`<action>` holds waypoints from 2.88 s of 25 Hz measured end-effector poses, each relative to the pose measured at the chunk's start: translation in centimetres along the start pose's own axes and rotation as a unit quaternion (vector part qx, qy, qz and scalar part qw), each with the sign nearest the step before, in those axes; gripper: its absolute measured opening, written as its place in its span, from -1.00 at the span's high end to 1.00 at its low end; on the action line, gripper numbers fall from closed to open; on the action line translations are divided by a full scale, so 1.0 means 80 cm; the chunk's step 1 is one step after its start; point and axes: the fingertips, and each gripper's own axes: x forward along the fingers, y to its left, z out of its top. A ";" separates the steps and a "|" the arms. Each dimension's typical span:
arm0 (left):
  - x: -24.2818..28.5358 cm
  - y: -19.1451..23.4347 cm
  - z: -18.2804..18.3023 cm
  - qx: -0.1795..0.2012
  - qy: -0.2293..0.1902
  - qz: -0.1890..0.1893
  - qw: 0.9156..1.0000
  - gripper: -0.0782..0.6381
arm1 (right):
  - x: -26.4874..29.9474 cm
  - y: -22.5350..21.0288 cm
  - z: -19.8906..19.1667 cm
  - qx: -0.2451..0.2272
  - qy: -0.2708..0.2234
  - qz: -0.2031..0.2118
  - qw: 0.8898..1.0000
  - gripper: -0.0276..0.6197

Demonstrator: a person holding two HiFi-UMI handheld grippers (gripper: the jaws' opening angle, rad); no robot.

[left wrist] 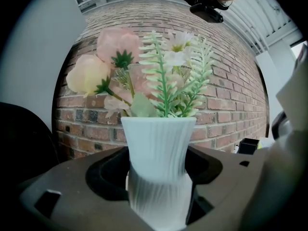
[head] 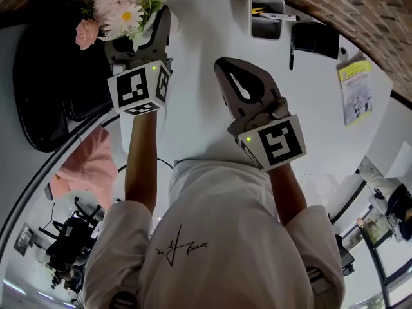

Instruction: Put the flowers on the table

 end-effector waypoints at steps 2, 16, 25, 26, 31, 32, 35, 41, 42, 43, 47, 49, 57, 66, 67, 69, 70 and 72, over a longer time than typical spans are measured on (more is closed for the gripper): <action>0.000 -0.001 -0.001 0.001 0.001 0.003 1.000 -0.15 | -0.001 0.001 -0.001 0.004 0.003 -0.001 1.000 0.83; -0.010 0.003 0.000 -0.002 0.004 0.003 1.000 -0.22 | -0.006 0.007 0.004 -0.012 -0.001 0.002 1.000 0.83; -0.029 0.002 0.005 -0.003 0.003 0.006 1.000 -0.22 | -0.015 0.018 0.011 -0.018 -0.009 0.003 1.000 0.83; -0.031 0.001 0.005 -0.005 0.003 0.005 1.000 -0.22 | -0.016 0.020 0.012 -0.017 -0.011 0.004 1.000 0.83; -0.039 -0.005 0.009 -0.014 0.000 0.004 1.000 -0.22 | -0.022 0.027 0.020 -0.021 -0.017 0.007 1.000 0.83; -0.041 -0.007 0.010 -0.013 0.000 0.002 1.000 -0.22 | -0.024 0.027 0.021 -0.021 -0.018 0.006 1.000 0.83; -0.046 -0.012 0.011 -0.011 0.003 -0.006 1.000 -0.22 | -0.029 0.029 0.023 -0.020 -0.021 0.005 1.000 0.83; -0.060 -0.015 0.015 -0.015 0.002 -0.004 1.000 -0.19 | -0.036 0.037 0.027 -0.026 -0.024 0.005 0.999 0.83; -0.064 -0.014 0.017 -0.015 -0.001 -0.001 1.000 -0.11 | -0.037 0.038 0.028 -0.026 -0.025 0.005 0.999 0.83; -0.067 -0.014 0.019 -0.015 -0.003 0.001 1.000 -0.05 | -0.038 0.040 0.028 -0.027 -0.026 0.006 0.999 0.83; -0.075 -0.015 0.019 -0.018 0.001 0.002 1.000 -0.03 | -0.042 0.048 0.031 -0.030 -0.028 0.008 0.999 0.83; -0.080 -0.015 0.018 -0.020 0.003 0.002 1.000 -0.01 | -0.044 0.052 0.032 -0.033 -0.029 0.009 0.999 0.83; -0.096 -0.021 0.022 -0.016 0.011 0.001 1.000 0.07 | -0.054 0.060 0.039 -0.041 -0.035 0.007 0.999 0.83; -0.120 -0.041 0.033 -0.018 0.013 -0.011 1.000 0.10 | -0.072 0.069 0.050 -0.054 -0.046 0.006 0.997 0.83; -0.122 -0.044 0.034 -0.017 0.013 -0.012 1.000 0.10 | -0.074 0.070 0.050 -0.055 -0.046 0.005 0.997 0.83; -0.127 -0.048 0.036 -0.015 0.013 -0.014 1.000 0.11 | -0.078 0.071 0.050 -0.058 -0.046 0.005 0.997 0.83; -0.130 -0.050 0.036 -0.015 0.013 -0.015 1.000 0.12 | -0.081 0.072 0.050 -0.059 -0.046 0.004 0.997 0.83; -0.136 -0.054 0.035 -0.017 0.014 -0.014 1.000 0.14 | -0.086 0.074 0.050 -0.060 -0.048 0.004 0.997 0.83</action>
